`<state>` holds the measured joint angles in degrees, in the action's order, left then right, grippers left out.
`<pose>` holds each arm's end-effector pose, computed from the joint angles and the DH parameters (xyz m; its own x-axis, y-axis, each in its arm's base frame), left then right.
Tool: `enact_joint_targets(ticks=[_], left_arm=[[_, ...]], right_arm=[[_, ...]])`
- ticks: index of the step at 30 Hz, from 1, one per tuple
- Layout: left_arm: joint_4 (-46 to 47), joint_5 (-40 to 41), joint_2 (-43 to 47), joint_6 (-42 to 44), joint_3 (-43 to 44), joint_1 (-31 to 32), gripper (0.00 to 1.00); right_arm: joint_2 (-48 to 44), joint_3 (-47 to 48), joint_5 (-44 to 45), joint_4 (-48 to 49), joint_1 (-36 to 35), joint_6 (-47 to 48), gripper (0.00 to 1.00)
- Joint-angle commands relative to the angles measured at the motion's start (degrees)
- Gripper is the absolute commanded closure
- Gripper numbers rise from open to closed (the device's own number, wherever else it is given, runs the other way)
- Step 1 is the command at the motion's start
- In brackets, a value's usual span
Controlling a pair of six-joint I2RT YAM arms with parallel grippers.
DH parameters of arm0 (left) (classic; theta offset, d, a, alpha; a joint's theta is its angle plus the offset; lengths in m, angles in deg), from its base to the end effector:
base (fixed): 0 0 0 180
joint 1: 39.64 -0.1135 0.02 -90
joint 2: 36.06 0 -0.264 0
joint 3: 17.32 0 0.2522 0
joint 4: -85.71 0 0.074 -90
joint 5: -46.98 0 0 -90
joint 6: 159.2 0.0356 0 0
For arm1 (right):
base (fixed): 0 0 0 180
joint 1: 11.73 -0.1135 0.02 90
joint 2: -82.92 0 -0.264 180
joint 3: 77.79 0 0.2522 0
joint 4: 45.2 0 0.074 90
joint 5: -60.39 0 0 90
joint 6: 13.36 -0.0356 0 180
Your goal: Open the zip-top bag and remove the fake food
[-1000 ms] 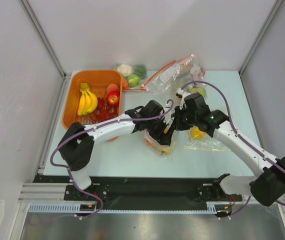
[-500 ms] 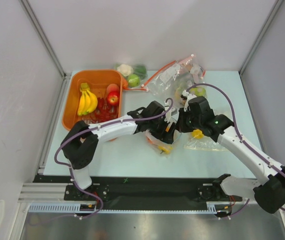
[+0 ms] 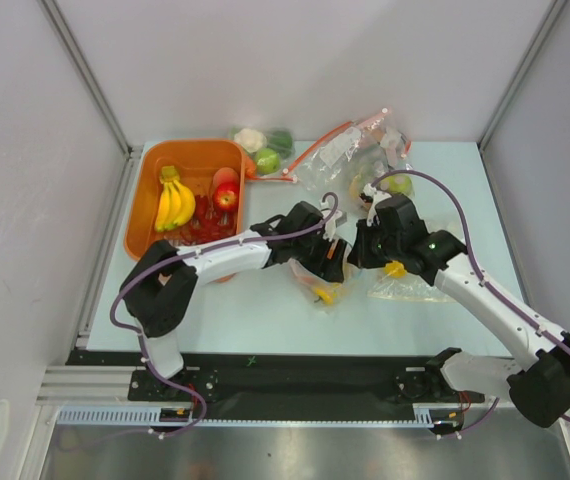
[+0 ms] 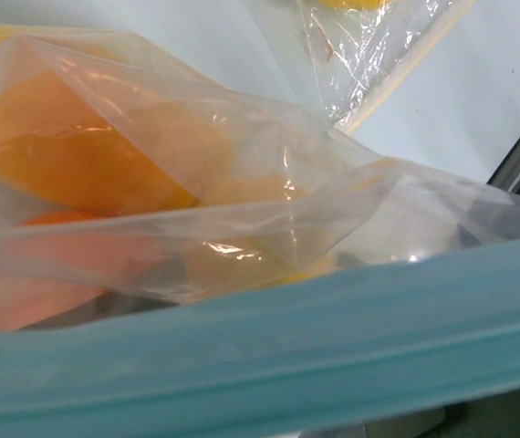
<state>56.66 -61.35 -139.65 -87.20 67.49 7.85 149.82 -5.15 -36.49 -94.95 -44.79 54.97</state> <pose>0.2574 -0.2974 0.2090 -0.7366 0.3695 -0.5664 0.6464 0.6309 -0.4291 0.2038 0.1378 0.3056 -0.7678 -0.0623 -0.6377 -0.3554 0.8695 0.3429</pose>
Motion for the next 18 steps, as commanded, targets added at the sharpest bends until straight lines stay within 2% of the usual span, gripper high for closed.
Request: enact_joint_targets(ticks=[1, 6, 18], left_arm=[[0.5, -1.8, 2.3, 0.7, -0.1, -1.3, 0.26], [-0.4, -5.1, 3.7, 2.5, -1.1, -1.3, 0.26], [2.2, -3.2, 8.7, -0.1, -3.8, -4.8, 0.25]], right_arm=[[-2.1, 0.2, 0.2, -1.3, -0.4, -1.1, 1.00], [-1.5, 0.5, 0.1, -1.6, -0.3, -0.7, 1.00], [-2.0, 0.5, 0.1, -2.1, -0.2, -0.9, 1.00]])
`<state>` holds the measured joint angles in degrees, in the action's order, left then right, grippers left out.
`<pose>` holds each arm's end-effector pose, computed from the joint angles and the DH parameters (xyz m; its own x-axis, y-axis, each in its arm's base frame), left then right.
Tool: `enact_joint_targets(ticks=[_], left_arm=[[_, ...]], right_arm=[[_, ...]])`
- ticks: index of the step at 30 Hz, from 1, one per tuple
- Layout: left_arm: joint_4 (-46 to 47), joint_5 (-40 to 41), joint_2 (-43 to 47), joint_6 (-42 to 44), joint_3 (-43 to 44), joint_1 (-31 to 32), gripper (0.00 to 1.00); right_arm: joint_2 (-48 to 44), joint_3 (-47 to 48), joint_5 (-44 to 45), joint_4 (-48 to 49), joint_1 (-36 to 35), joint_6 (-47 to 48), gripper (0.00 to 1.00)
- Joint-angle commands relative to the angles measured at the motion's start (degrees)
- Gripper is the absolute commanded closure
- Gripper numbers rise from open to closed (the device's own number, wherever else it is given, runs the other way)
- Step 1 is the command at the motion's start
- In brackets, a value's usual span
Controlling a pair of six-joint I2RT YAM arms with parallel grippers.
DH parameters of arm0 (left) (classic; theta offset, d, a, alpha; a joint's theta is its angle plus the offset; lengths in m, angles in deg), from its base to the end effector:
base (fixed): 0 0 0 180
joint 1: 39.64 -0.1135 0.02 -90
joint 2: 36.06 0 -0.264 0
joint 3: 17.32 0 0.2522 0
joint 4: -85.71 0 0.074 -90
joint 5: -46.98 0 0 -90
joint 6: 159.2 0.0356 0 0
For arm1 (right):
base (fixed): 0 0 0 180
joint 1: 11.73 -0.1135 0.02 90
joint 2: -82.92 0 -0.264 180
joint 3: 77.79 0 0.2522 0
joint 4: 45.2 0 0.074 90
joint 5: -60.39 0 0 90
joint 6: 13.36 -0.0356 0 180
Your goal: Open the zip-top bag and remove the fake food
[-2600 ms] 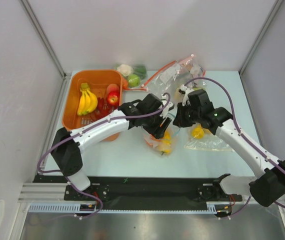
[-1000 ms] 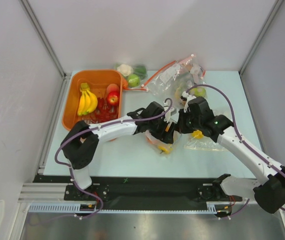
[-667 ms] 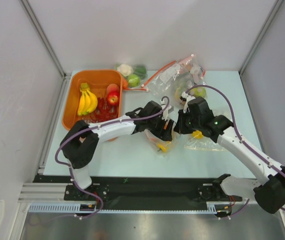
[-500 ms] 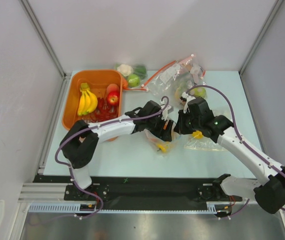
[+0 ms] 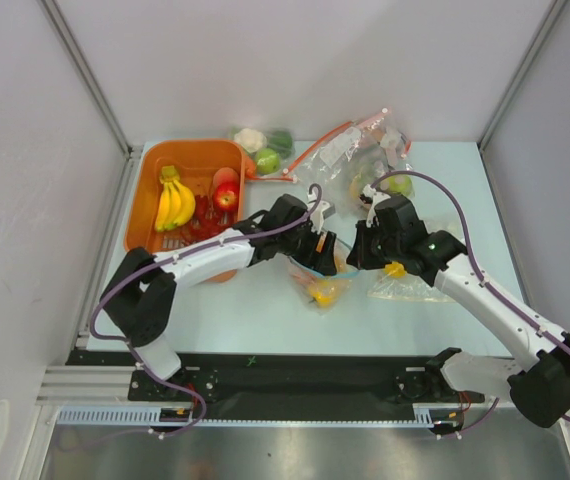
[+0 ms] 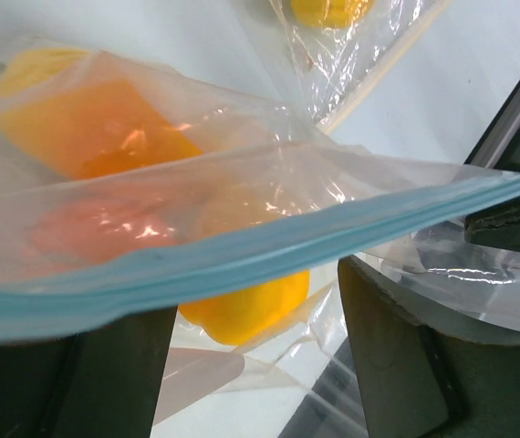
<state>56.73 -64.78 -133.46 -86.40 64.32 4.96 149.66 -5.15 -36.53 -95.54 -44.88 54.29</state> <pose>0.2562 -0.2711 0.2314 -0.7271 0.3313 -0.6014 0.6539 0.6012 -0.4593 0.2025 0.1374 0.3054 -0.7760 -0.0559 -0.6283 -0.3458 0.8708 0.3495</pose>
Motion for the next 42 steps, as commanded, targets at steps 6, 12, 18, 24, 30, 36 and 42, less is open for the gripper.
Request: enact_joint_targets(ticks=[6, 12, 18, 24, 30, 36, 42], left_arm=[[2.0, 2.2, -1.6, 0.0, 2.5, -1.3, 0.25], [-1.8, 6.4, -3.5, 4.4, 5.0, 0.3, 0.25], [-5.0, 6.4, -3.1, 8.0, 5.1, 1.7, 0.25], [-6.3, 6.4, -2.8, 12.8, 4.3, 4.3, 0.23], [-7.6, 7.0, -6.0, 14.4, 6.2, 5.8, 0.25], [-7.0, 5.4, -8.4, 15.0, 6.5, 5.9, 0.62], [-7.8, 5.5, -7.5, 14.8, 6.7, 5.8, 1.00]], right_arm=[[-2.0, 0.7, -0.3, -1.0, -0.1, -0.4, 1.00], [-2.1, 0.7, -0.3, -0.3, -0.1, -0.9, 1.00], [-1.1, 0.9, -0.7, 0.6, -0.2, -1.0, 1.00], [0.2, 1.2, -1.3, 2.1, -0.2, -1.0, 1.00], [1.6, 1.6, -1.6, 2.7, -0.2, -0.6, 1.00], [1.9, 1.7, -1.7, 2.6, -0.1, -0.3, 1.00], [1.6, 1.3, -1.4, 2.2, 0.1, -0.4, 1.00]])
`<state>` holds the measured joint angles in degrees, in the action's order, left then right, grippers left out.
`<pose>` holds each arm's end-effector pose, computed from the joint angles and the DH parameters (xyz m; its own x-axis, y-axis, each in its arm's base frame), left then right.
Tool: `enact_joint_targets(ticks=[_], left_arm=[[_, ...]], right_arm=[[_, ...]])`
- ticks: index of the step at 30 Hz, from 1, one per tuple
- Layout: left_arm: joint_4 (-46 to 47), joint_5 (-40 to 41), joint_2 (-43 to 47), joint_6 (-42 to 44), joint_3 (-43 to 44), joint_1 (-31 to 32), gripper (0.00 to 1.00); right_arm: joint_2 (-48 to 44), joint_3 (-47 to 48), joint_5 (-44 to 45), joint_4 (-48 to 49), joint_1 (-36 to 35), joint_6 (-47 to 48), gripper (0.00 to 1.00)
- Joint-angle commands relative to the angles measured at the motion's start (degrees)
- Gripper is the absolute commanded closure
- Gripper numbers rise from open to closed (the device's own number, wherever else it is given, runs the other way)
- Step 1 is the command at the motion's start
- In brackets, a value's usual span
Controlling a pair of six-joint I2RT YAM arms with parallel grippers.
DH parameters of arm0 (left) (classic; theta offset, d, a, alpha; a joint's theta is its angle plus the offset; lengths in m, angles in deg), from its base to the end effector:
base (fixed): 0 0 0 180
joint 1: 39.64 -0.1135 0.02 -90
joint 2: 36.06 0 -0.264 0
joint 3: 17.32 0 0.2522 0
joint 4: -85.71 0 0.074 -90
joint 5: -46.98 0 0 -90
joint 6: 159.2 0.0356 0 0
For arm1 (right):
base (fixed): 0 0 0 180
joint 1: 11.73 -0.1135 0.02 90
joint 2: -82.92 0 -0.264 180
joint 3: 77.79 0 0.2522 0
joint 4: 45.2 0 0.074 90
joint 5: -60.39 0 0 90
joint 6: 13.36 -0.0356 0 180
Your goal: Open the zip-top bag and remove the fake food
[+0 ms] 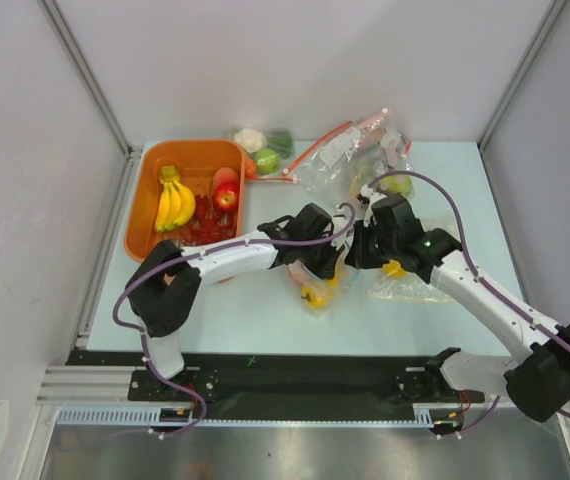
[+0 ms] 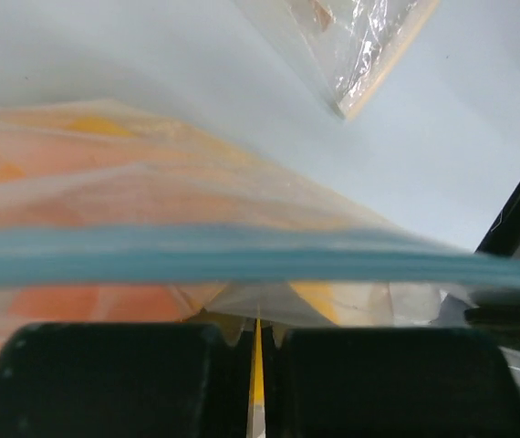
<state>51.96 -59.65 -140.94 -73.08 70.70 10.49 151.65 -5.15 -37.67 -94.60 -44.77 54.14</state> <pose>0.2472 -0.3118 0.2119 -0.5519 0.5597 -0.6182 0.8163 0.5139 -0.2636 0.2089 0.1418 0.2988 -0.7904 -0.0621 -0.6094 -0.3461 0.8661 0.3607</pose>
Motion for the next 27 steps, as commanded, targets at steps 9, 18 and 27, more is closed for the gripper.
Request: enact_joint_targets(ticks=[9, 18, 27], left_arm=[[-3.0, -0.6, 5.0, -1.2, 1.4, 0.2, 1.00], [-7.6, 1.9, 3.5, 3.3, 0.7, 1.0, 0.52], [-6.1, 7.1, 8.5, 1.9, -1.5, 0.9, 0.41]], right_arm=[[-1.6, 0.4, -0.1, 0.5, 0.0, -0.7, 1.00], [-2.7, -0.1, 0.3, 0.3, -0.1, -0.8, 1.00], [-0.1, 5.0, 2.9, 1.4, 0.1, 1.3, 1.00]])
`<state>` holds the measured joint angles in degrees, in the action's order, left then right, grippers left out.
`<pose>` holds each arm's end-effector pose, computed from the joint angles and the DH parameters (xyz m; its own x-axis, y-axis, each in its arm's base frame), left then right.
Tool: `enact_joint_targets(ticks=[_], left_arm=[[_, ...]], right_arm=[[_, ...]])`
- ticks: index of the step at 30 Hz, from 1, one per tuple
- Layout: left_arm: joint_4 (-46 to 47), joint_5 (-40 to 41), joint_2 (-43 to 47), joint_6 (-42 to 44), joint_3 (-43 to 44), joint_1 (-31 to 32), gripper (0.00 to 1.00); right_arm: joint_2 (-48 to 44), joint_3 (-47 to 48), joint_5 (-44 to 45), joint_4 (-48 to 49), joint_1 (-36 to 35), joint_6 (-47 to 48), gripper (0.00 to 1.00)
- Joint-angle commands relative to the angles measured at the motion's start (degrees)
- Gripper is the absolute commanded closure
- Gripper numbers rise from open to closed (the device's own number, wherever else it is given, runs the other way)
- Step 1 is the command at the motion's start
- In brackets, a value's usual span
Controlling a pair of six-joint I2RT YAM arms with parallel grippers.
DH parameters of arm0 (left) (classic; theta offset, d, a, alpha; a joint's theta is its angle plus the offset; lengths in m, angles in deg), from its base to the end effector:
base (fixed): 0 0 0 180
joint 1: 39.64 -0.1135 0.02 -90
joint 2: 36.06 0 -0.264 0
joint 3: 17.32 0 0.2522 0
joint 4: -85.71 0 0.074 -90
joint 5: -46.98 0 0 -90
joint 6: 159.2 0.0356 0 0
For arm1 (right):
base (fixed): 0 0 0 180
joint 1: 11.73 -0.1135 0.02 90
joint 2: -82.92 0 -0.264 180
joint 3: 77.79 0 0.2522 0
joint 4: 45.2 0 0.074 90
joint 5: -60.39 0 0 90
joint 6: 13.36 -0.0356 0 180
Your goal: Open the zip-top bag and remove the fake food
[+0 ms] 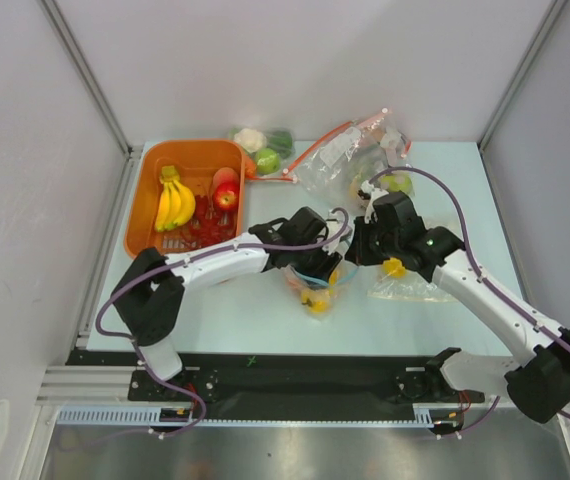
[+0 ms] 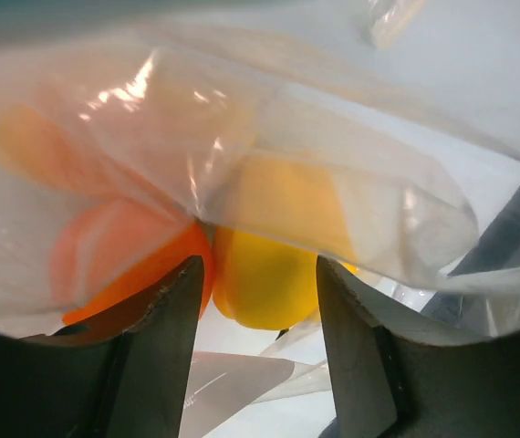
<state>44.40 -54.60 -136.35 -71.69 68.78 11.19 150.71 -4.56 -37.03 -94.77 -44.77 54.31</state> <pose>0.2303 -0.2939 0.2217 -0.5562 0.6153 -0.5587 0.8079 0.5579 -0.1899 0.2068 0.1400 0.3057 -0.7749 -0.0545 -0.6298 -0.3502 0.8664 0.3559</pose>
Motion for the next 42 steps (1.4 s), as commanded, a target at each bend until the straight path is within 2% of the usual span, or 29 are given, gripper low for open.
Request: enact_joint_targets(ticks=[1, 8, 13, 16, 22, 27, 30, 42], left_arm=[[2.1, 1.8, 3.6, 0.4, 1.0, 0.2, 0.41], [8.9, 4.4, 2.9, -2.9, 2.2, 0.1, 0.43], [13.7, 4.2, 6.4, -4.2, -3.8, 0.1, 0.43], [13.2, 4.9, 8.4, -4.7, -7.0, 0.1, 0.43], [11.9, 13.5, 12.2, -5.1, -12.4, 0.1, 0.39], [14.6, 16.6, 16.4, -3.9, -14.8, 0.1, 0.36], [14.0, 18.5, 15.2, -2.7, -14.2, -0.1, 0.34], [13.5, 15.4, 10.5, -2.5, -15.7, -4.9, 0.30]], right_arm=[[1.5, 6.3, 2.7, 1.5, 0.1, 2.3, 1.00], [4.3, 12.1, 4.5, 1.7, 0.8, 5.5, 1.00], [2.3, 7.3, 3.2, 2.6, 0.3, 4.3, 1.00], [0.9, 3.0, 1.5, 3.1, -0.6, 2.4, 1.00], [0.6, -0.7, 0.9, 4.3, -3.2, 0.1, 1.00], [2.1, 0.2, 0.4, 5.7, -4.2, 0.0, 1.00], [3.4, 1.3, 0.5, 6.1, -5.3, -0.1, 1.00], [4.4, 1.6, 1.3, 7.8, -6.5, -2.0, 1.00]])
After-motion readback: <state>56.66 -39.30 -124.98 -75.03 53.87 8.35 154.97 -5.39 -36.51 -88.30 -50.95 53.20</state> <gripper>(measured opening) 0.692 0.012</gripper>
